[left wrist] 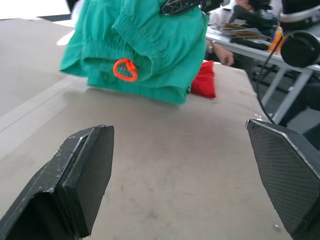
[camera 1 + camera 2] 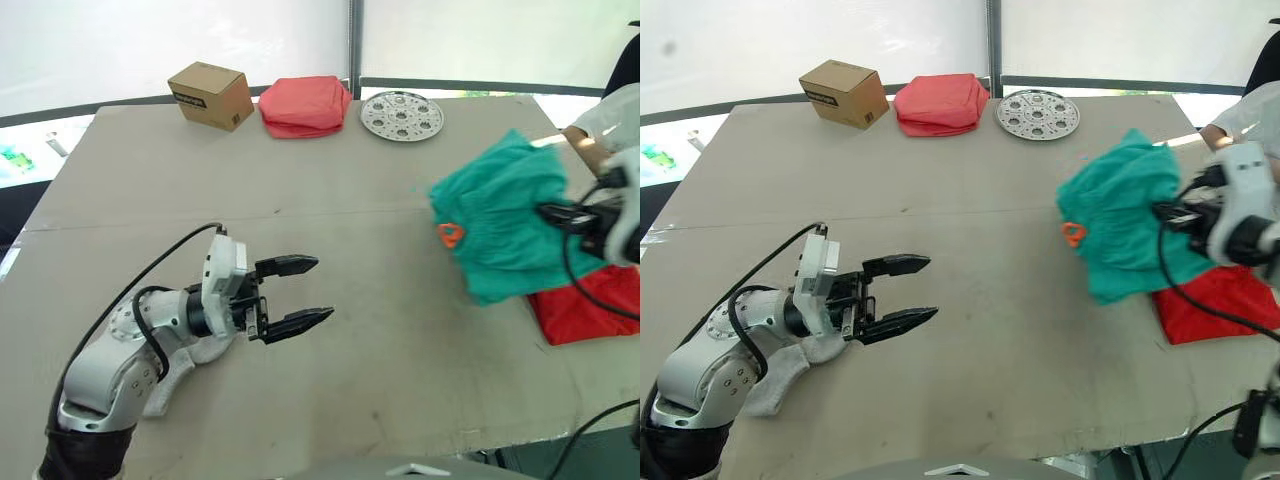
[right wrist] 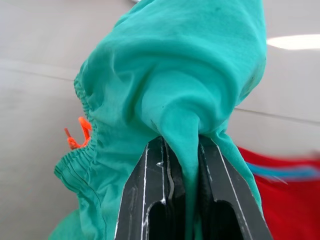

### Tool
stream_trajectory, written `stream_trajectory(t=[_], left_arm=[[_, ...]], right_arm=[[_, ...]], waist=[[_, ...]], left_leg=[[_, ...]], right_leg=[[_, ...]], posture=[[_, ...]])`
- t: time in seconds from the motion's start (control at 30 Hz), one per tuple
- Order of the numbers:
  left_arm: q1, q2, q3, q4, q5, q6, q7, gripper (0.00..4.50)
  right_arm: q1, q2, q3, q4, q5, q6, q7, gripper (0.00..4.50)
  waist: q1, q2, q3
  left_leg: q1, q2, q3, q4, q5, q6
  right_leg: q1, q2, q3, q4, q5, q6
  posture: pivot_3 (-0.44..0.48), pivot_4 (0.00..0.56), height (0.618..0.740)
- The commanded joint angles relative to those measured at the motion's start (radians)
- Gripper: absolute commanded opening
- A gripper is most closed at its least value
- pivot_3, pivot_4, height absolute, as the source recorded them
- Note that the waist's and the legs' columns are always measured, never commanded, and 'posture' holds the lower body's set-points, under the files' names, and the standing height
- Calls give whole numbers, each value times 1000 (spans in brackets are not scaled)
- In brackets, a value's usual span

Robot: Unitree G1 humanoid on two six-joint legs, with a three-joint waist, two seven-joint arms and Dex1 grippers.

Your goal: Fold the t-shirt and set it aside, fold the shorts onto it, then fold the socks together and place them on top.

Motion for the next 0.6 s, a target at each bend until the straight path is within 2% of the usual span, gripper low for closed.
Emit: stream_trajectory(t=[0.03,0.13,0.27,0.37,0.47,0.5,0.6], left_arm=[[-50,-13,-27,-19,-33,12,-14,4500],[-80,-22,-43,4,-26,14,-13,4500],[-87,-31,-73,1,-19,13,-22,4500],[-91,-31,-78,-1,-18,12,-19,4500],[-74,-25,-77,-15,-19,11,-23,4500],[-70,-23,-75,-17,-20,11,-24,4500],[-46,-18,-72,-35,-23,14,-23,4500]], right_arm=[[45,-101,-147,91,19,27,53,53],[106,-158,-149,238,37,-43,110,53],[175,-188,113,650,-122,-419,117,53],[134,-201,240,875,-205,-645,132,53],[114,-205,256,958,-220,-788,134,1145],[117,-208,257,963,-219,-813,141,1649],[315,-220,121,733,-210,-1009,221,3187]], waist=[[-2,0,0],[-4,-1,-1],[-9,-6,-3],[-7,-2,-2],[-4,6,-3],[-4,6,-3],[1,6,-3]], left_leg=[[0,0,0,0,0,0],[1,0,1,1,0,0],[5,0,3,1,0,0],[5,-1,5,1,0,1],[5,-2,6,1,0,1],[5,-2,7,1,0,1],[5,0,7,0,0,1]], right_leg=[[0,0,0,0,0,0],[1,1,1,0,0,1],[3,1,4,0,-2,5],[3,1,6,1,-2,5],[2,2,8,1,-2,5],[2,3,9,1,-2,5],[2,6,9,0,-2,5]], posture=[[0,150,740],[0,150,740],[0,150,740],[0,150,740],[0,150,740],[0,150,740],[0,150,740]])
